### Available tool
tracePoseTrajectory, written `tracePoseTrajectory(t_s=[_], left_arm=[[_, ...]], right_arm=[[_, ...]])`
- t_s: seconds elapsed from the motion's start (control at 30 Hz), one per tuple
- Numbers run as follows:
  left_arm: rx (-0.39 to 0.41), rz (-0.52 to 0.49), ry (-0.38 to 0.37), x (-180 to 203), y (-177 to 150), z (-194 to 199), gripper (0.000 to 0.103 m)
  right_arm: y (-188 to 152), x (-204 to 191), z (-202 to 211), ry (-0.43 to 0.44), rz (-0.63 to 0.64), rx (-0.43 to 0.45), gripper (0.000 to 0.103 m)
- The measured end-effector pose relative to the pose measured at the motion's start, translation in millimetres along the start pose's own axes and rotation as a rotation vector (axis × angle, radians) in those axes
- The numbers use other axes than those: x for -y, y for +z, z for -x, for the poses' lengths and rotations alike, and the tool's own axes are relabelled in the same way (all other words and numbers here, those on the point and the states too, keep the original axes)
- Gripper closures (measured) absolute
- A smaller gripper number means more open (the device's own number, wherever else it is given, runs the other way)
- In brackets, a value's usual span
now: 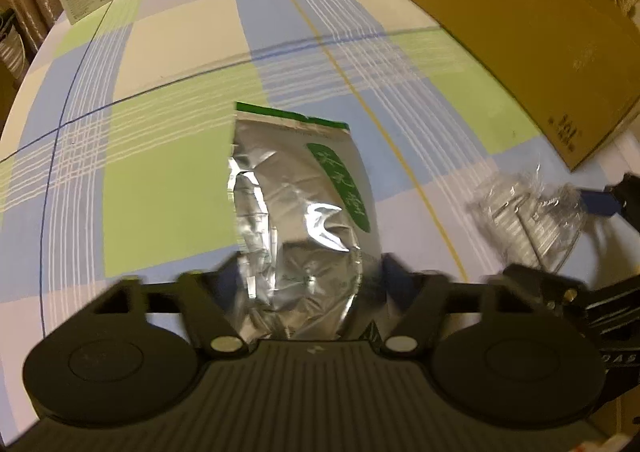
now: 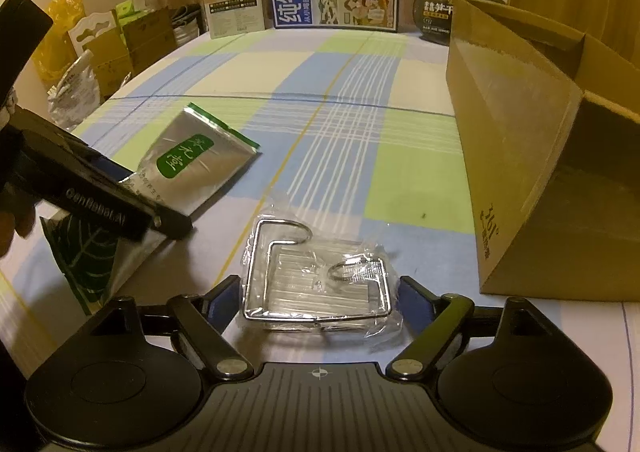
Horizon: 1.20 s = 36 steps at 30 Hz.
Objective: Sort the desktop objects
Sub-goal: 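Lift the tea bag with the left tool while the right tool lifts the wire rack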
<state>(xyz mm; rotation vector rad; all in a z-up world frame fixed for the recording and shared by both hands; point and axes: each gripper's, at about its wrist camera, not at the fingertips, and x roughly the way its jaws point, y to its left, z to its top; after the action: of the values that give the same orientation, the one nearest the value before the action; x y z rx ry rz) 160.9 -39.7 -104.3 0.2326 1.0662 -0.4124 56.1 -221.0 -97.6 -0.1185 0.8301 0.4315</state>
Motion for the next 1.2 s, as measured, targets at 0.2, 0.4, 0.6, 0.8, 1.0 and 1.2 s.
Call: tracePoseTrajectory(t_s=[0.2,0.4,0.6,0.8,1.0,1.2], left_arm=[[0.014,0.028,-0.007,-2,-3,6,0.057],[0.015,0.038,-0.007,-1,-6,8,0.059],[0.016,0.050,-0.009,-2,-9,9,0.059],[0.014,0.056,-0.022,-2,-9,11,0.060],[0.042,0.072,-0.029,3,-8,27,0.061],[0.074,0.091,-0.034,12,-6,47,0.061]], right_arm=[[-1,-2,1,-0.007,-0.006,0.003,0.019],[0,1,-4,-0.012,-0.029,0.001,0.019],[3,1,-8,-0.037,-0.040,0.004,0.030],[4,-2,-3,-0.055,-0.027,0.020,0.035],[10,1,13,-0.053,-0.039,0.051,0.035],[13,1,33,-0.042,-0.054,0.077,0.035]])
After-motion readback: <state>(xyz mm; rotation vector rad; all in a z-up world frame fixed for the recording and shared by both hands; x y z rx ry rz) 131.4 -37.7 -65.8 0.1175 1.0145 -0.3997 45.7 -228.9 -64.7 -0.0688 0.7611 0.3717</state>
